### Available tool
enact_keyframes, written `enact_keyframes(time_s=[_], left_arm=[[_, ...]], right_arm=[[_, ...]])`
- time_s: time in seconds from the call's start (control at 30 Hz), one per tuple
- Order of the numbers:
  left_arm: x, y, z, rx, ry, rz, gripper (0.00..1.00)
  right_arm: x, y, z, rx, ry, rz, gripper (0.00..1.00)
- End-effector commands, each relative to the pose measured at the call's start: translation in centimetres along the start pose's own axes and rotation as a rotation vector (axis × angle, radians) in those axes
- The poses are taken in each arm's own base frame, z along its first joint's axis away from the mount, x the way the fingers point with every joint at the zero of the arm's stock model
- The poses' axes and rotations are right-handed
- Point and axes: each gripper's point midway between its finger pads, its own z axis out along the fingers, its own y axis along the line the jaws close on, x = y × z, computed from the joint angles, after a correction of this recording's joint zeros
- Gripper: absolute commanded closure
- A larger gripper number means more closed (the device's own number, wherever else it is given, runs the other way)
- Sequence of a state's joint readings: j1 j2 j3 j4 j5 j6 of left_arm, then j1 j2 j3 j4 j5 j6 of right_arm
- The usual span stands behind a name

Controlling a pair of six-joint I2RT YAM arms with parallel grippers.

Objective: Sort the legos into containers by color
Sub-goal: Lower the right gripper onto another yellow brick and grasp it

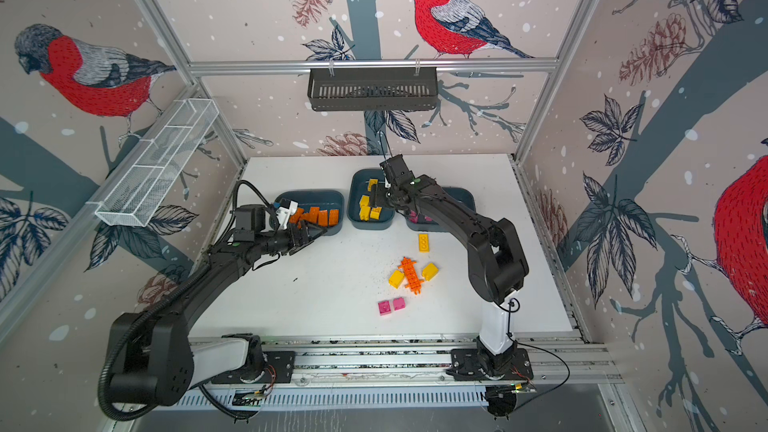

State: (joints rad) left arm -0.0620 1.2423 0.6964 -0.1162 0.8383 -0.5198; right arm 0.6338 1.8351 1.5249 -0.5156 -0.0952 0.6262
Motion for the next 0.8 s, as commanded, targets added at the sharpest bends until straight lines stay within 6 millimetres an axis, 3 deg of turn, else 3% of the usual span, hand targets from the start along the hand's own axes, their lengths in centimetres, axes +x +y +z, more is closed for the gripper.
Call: enact_keyframes(time_s=[0.0, 0.27, 0.47, 0.77], left_arm=[[-0.6, -0.8, 0.0, 0.032, -0.007, 0.03, 0.06], [-0.7, -0.7, 0.1, 0.033, -0.003, 0.032, 0.06], [-0.4, -0.5, 0.1, 0.028, -0.004, 0.035, 0.07], [0.6, -0.1, -0.3, 0.01, 0.0, 0.035, 0.06]], right_arm=[[5.1, -2.4, -1.6, 0.115, 0.104, 0.124, 0.25], [13.6, -3.5, -3.8, 0.175, 0.21, 0.382, 0.24], [18.6, -4.0, -2.9, 0.203, 0.305, 0.479, 0.26], [21.1, -4.2, -0.2, 0.241, 0.359, 0.445, 0.4]])
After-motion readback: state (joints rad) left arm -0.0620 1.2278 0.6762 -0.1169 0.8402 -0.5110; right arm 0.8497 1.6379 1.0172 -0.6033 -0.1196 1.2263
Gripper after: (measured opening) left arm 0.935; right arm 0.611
